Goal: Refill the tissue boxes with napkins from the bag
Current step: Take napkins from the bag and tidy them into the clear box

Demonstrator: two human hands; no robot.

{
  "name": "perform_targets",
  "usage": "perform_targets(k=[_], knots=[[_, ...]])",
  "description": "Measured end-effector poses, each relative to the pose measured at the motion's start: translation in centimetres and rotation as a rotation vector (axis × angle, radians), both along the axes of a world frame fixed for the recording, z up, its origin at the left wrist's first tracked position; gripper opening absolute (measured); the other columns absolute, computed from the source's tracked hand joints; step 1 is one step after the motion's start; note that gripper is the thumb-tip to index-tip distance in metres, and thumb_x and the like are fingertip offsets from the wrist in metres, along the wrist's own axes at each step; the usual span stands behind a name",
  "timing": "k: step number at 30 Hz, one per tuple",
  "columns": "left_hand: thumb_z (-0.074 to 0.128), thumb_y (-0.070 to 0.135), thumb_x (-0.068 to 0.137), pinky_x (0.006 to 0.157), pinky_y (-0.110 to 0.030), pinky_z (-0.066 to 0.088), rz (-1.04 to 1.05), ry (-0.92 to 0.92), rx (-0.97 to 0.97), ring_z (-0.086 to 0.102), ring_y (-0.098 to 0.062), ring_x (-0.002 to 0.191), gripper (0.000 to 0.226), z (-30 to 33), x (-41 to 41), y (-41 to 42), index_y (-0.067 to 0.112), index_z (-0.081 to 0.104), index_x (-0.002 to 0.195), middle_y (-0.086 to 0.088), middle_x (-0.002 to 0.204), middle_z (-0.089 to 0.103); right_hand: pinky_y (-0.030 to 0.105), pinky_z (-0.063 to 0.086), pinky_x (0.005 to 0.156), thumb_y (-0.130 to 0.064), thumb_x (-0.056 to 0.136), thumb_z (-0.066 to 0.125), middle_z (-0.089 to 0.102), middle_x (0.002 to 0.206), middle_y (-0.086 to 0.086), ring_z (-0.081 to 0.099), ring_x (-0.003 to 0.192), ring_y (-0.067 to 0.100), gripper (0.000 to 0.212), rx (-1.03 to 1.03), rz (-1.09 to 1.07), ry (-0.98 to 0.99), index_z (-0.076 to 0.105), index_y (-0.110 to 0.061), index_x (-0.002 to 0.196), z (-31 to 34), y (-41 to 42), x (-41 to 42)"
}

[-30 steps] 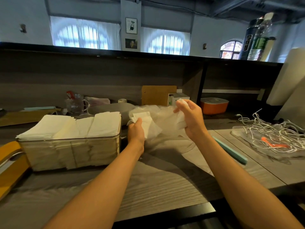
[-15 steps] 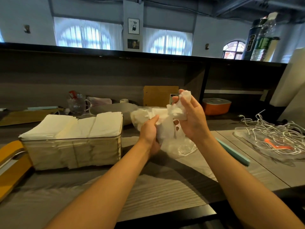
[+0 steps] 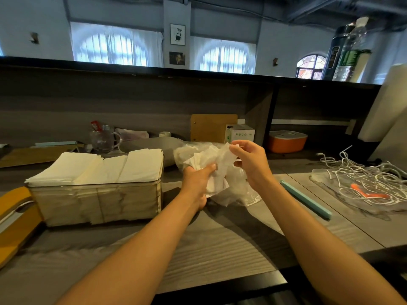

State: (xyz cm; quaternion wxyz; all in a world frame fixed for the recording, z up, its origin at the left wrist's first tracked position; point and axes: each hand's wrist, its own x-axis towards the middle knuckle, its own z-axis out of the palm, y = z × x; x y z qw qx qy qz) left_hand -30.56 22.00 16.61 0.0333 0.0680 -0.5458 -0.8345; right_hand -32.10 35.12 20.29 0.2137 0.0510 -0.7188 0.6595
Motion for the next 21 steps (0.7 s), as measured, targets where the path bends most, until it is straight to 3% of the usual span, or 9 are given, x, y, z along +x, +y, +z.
perform_targets(k=[3, 5, 8, 10, 12, 15, 19, 21], knots=[[0.073, 0.016, 0.089, 0.095, -0.052, 0.054, 0.011, 0.023, -0.044, 0.063, -0.026, 0.109, 0.049, -0.4, -0.3, -0.2, 0.018, 0.053, 0.133, -0.005, 0.123, 0.064, 0.031, 0.055, 0.083, -0.030, 0.092, 0.067, 0.062, 0.113, -0.003, 0.059, 0.107, 0.016, 0.034, 0.019, 0.097, -0.101, 0.060, -0.020, 0.125, 0.2, 0.3, -0.2], [0.069, 0.014, 0.091, 0.096, -0.050, 0.054, 0.012, 0.059, -0.094, 0.063, -0.025, 0.109, 0.047, -0.4, -0.3, -0.2, 0.018, 0.053, 0.135, -0.005, 0.123, 0.064, 0.028, 0.054, 0.078, -0.031, 0.090, 0.069, 0.059, 0.117, -0.003, 0.057, 0.108, 0.016, 0.043, 0.116, 0.156, -0.132, 0.057, -0.022, 0.130, 0.0, 0.1, -0.1], [0.068, 0.012, 0.090, 0.097, -0.051, 0.053, -0.014, 0.105, -0.083, 0.063, -0.025, 0.112, 0.048, -0.3, -0.2, -0.1, 0.017, 0.054, 0.135, -0.005, 0.122, 0.065, 0.034, 0.058, 0.079, -0.021, 0.088, 0.071, 0.069, 0.102, 0.004, 0.065, 0.102, 0.025, 0.018, 0.170, 0.169, -0.055, 0.071, -0.017, 0.105, 0.0, -0.1, 0.2], [0.071, 0.027, 0.086, 0.094, -0.051, 0.055, -0.077, 0.084, 0.018, 0.066, -0.028, 0.110, 0.050, -0.1, 0.0, -0.2, 0.018, 0.057, 0.133, -0.009, 0.122, 0.067, 0.040, 0.058, 0.086, -0.015, 0.086, 0.073, 0.071, 0.095, 0.005, 0.067, 0.098, 0.025, 0.008, 0.184, 0.151, -0.006, 0.074, -0.018, 0.094, 0.1, 0.1, 0.3], [0.071, 0.043, 0.083, 0.091, -0.052, 0.056, -0.135, 0.029, 0.132, 0.067, -0.030, 0.108, 0.055, 0.2, 0.2, -0.4, 0.019, 0.058, 0.131, -0.010, 0.120, 0.069, 0.042, 0.057, 0.090, -0.015, 0.085, 0.075, 0.071, 0.098, 0.005, 0.068, 0.098, 0.022, 0.013, 0.213, 0.165, 0.012, 0.074, -0.017, 0.097, 0.3, 0.4, 0.3], [0.068, 0.038, 0.091, 0.077, -0.042, 0.058, -0.061, -0.063, 0.114, 0.067, -0.028, 0.100, 0.040, 0.4, 0.0, -0.6, 0.020, 0.057, 0.126, -0.008, 0.113, 0.068, 0.037, 0.054, 0.094, -0.017, 0.083, 0.076, 0.067, 0.112, -0.001, 0.062, 0.110, 0.016, 0.023, 0.319, 0.174, 0.055, 0.070, -0.023, 0.105, 0.2, 0.3, 0.3], [0.065, 0.031, 0.095, 0.080, -0.046, 0.059, 0.056, -0.117, 0.237, 0.067, -0.032, 0.099, 0.036, 0.2, -0.8, -1.5, 0.019, 0.059, 0.129, -0.011, 0.113, 0.068, 0.026, 0.057, 0.078, -0.015, 0.083, 0.076, 0.070, 0.089, -0.002, 0.067, 0.087, 0.011, 0.008, 0.326, 0.108, 0.139, 0.072, -0.021, 0.087, 0.4, 0.6, 0.4], [0.062, 0.033, 0.097, 0.073, -0.046, 0.060, 0.100, -0.145, 0.298, 0.068, -0.034, 0.097, 0.036, 0.3, -1.1, -2.0, 0.019, 0.058, 0.129, -0.012, 0.115, 0.068, 0.023, 0.056, 0.074, -0.015, 0.084, 0.075, 0.069, 0.083, -0.004, 0.066, 0.081, 0.006, 0.006, 0.291, 0.098, 0.163, 0.073, -0.020, 0.084, 0.7, 1.0, 0.5]])
